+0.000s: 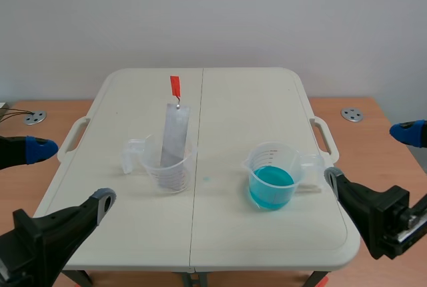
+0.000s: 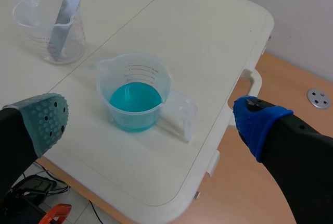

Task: Hold the metal plate by the orange handle, dip it into the blue solution, take it out and point at it, then put the plate back in the beaker on the left.
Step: 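Lift the metal plate out of the left beaker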

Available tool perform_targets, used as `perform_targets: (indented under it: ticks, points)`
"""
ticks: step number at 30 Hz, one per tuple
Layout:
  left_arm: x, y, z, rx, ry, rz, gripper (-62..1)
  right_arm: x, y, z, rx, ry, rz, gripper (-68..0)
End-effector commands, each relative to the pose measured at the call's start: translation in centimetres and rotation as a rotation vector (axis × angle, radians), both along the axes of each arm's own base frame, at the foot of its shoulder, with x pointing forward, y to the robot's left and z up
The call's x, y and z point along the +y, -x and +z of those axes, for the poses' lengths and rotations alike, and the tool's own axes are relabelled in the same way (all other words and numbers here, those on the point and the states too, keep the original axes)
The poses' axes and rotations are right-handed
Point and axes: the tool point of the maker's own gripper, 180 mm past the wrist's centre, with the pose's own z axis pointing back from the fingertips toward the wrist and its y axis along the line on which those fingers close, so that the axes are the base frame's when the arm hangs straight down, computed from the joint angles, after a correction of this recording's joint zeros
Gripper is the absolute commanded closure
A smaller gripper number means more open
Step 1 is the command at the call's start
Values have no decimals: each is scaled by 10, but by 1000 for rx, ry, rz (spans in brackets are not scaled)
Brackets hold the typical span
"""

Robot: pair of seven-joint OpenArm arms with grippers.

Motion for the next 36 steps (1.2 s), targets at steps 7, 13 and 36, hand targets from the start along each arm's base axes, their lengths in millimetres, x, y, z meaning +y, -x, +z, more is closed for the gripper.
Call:
perform_targets:
  ticks: [7,13,36]
  points:
    - [-3,-2,7,-21,27,3,-623,3,-3,9,-31,-12,6,-663]
    - [-3,-2,7,-21,27,3,-623,3,-3,8,-31,1,10,-663]
    - [-3,-2,7,-22,27,3,-623,6,-2,10,-38,-8,25,-663]
